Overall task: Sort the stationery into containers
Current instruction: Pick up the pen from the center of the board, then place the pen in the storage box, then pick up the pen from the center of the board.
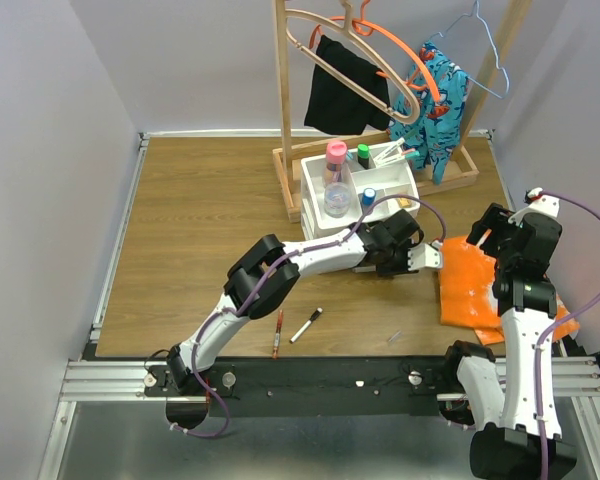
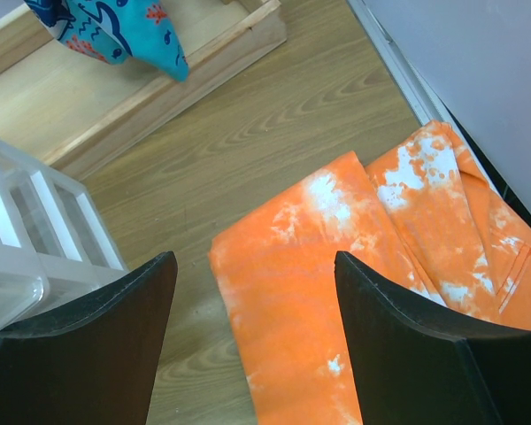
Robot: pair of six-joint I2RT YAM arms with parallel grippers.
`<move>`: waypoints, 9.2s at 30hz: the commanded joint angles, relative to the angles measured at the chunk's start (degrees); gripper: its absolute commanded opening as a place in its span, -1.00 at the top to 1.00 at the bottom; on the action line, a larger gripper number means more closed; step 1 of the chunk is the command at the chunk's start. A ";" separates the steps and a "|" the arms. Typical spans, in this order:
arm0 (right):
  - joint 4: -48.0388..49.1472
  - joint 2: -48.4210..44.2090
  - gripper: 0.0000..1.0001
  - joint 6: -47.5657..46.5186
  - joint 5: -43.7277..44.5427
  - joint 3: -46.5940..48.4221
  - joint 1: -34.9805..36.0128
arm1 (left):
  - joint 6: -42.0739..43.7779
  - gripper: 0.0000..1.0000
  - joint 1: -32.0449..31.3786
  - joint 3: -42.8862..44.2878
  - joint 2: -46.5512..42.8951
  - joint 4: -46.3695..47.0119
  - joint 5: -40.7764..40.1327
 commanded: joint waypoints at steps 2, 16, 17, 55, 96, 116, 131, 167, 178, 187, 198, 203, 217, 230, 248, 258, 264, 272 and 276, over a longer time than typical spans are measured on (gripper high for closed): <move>0.19 0.10 -0.59 -0.01 -0.33 -0.60 -0.27 | -0.71 0.35 0.62 -4.18 -0.25 -4.08 2.99; 0.63 -0.43 -0.58 0.17 -0.60 -1.30 -0.27 | -2.03 0.22 -0.26 -8.67 -8.24 -1.18 3.34; 0.72 -0.34 -0.58 0.26 -0.68 -1.39 -0.27 | -1.77 0.21 -0.26 -8.59 -8.34 -1.27 3.16; 1.60 -0.34 -0.58 0.17 -0.86 -1.83 -0.18 | 4.21 0.15 -0.43 -10.08 -5.44 -0.57 -0.44; 1.25 -0.52 -0.58 0.26 -0.16 -0.95 -0.27 | -3.69 0.79 -2.02 7.23 -20.90 -11.21 22.73; 0.46 3.00 -0.57 -1.59 0.55 3.71 -0.27 | -19.01 0.84 11.52 21.82 -18.20 22.55 19.08; -0.60 3.35 -0.57 -2.64 1.78 3.54 -0.97 | -10.81 0.83 14.68 22.44 -10.81 24.22 14.59; 0.28 7.31 -0.54 -2.29 -1.30 3.45 -4.75 | -21.01 0.64 18.64 11.89 -10.80 31.16 17.93; 0.19 5.99 -0.54 -1.77 -3.23 4.06 -4.75 | -17.77 0.20 16.79 19.36 -12.73 31.00 18.19; -0.68 4.67 -0.54 -1.67 -6.74 4.67 -4.75 | -12.93 0.14 13.63 13.23 -24.58 18.02 14.25; -6.39 2.03 -0.54 -12.48 -19.31 4.85 -4.75 | -17.46 0.03 12.40 -35.44 -65.70 1.39 -0.13; -11.39 2.29 -0.54 -15.30 -16.69 9.57 -4.75 | -28.64 0.04 13.01 -42.76 -70.12 -11.46 -5.98; -14.75 -3.42 -0.53 -29.98 -33.38 8.10 -0.71 | -32.35 0.20 13.02 -56.32 -62.84 -7.16 2.99; -12.90 -4.56 -0.53 -13.54 -22.31 14.70 -0.71 | -42.27 0.10 7.21 -62.90 -60.38 2.77 -1.76; -14.13 -12.12 -0.53 -11.17 -18.88 11.88 -0.71 | -44.66 0.06 3.26 -59.13 -47.89 4.97 -8.17; -15.10 -13.96 -0.54 -11.43 -17.56 11.88 -0.71 | -43.60 0.02 0.62 -55.61 -41.66 5.32 -8.09; -14.93 -13.96 -0.54 -11.61 -17.65 11.71 -0.71 | -44.57 0.03 0.62 -55.96 -39.89 5.76 -10.81; -14.40 -13.88 -0.54 -11.70 -17.65 11.36 -0.71 | -45.36 0.36 0.79 -59.03 -39.28 7.96 -13.45; -13.87 -13.79 -0.54 -11.78 -17.65 10.83 -0.71 | -44.83 0.55 0.79 -58.95 -42.51 6.21 -10.29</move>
